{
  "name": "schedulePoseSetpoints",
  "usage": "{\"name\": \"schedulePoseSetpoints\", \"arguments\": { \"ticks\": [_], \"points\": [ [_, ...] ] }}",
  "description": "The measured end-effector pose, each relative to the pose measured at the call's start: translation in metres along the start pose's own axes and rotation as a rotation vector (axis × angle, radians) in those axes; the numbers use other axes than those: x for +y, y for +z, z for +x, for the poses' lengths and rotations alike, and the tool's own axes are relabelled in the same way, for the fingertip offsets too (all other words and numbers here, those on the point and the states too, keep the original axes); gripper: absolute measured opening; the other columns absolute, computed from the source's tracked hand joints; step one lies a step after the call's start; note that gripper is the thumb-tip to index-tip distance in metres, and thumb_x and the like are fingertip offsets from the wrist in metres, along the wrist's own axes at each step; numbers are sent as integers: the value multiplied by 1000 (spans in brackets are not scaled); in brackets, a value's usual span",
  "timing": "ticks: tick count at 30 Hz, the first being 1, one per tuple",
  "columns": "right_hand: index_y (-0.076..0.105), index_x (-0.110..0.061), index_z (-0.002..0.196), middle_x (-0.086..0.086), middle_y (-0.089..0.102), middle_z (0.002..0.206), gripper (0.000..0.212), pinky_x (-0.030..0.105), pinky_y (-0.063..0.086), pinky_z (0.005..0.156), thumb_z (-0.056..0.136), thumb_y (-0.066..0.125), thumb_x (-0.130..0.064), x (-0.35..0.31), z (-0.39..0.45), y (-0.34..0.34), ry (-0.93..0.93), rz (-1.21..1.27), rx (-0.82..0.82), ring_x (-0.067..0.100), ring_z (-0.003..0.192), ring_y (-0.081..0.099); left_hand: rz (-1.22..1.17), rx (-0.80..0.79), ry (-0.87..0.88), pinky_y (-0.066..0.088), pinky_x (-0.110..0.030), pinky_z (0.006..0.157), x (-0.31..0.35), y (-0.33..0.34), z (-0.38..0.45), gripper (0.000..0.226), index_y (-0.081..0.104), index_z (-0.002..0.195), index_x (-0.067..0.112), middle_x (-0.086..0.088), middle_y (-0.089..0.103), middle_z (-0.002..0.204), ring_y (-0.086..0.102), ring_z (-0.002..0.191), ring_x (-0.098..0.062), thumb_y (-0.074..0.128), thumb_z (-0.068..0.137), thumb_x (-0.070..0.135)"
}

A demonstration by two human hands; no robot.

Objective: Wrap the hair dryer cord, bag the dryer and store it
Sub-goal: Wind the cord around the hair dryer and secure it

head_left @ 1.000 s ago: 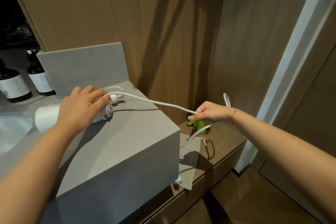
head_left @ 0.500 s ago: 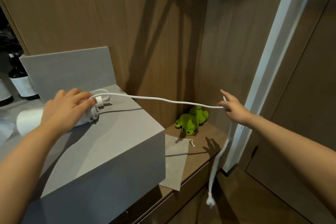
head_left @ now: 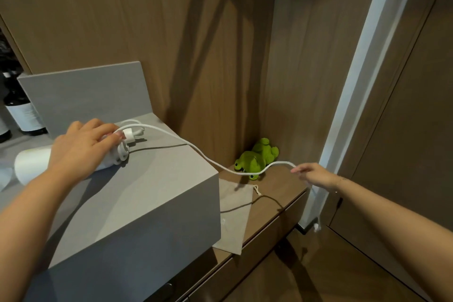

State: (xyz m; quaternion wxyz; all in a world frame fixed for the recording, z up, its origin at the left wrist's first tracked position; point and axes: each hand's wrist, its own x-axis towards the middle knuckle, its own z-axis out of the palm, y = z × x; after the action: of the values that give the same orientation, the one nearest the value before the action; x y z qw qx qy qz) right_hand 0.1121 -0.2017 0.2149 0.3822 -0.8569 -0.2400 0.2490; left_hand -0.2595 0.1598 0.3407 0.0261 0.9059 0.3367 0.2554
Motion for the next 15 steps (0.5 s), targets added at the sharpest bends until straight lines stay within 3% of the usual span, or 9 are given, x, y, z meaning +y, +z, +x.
{"name": "schedulePoseSetpoints", "arguments": {
  "ticks": [3,6,9,12,15],
  "points": [
    [65,-3,117,10,59,126,27,31,44,97,95,50,1,-46,-2,30,-139,17,15,30,118,55,10,-18,0,39,-41,77,-2,0,1,55,64,108,31,0,57,110,37,92,-23,25,82,60],
    [69,-6,109,11,66,117,26,39,49,94,93,51,4,-109,-10,56,-358,82,48,32,112,60,15,-22,-2,37,-39,74,-1,-1,1,52,64,106,31,1,57,108,36,90,-21,26,83,58],
    [72,-15,97,-5,66,104,27,23,45,87,94,49,-1,-175,-22,84,-572,74,71,7,100,60,-14,-15,6,37,-38,72,1,-3,0,52,64,104,28,2,57,104,39,90,-21,26,83,57],
    [71,-20,95,-9,68,98,20,15,47,84,94,52,-15,-234,-35,118,-719,87,55,4,97,61,-40,-22,-1,39,-38,74,2,-5,0,48,64,101,27,3,59,103,44,94,-24,28,83,55],
    [62,-22,115,-5,64,109,24,16,48,83,93,59,-29,-275,-39,157,-806,4,-62,9,98,59,-86,-43,-28,37,-36,74,2,-8,2,41,62,96,30,7,61,103,44,95,-21,32,82,54]
  ]
}}
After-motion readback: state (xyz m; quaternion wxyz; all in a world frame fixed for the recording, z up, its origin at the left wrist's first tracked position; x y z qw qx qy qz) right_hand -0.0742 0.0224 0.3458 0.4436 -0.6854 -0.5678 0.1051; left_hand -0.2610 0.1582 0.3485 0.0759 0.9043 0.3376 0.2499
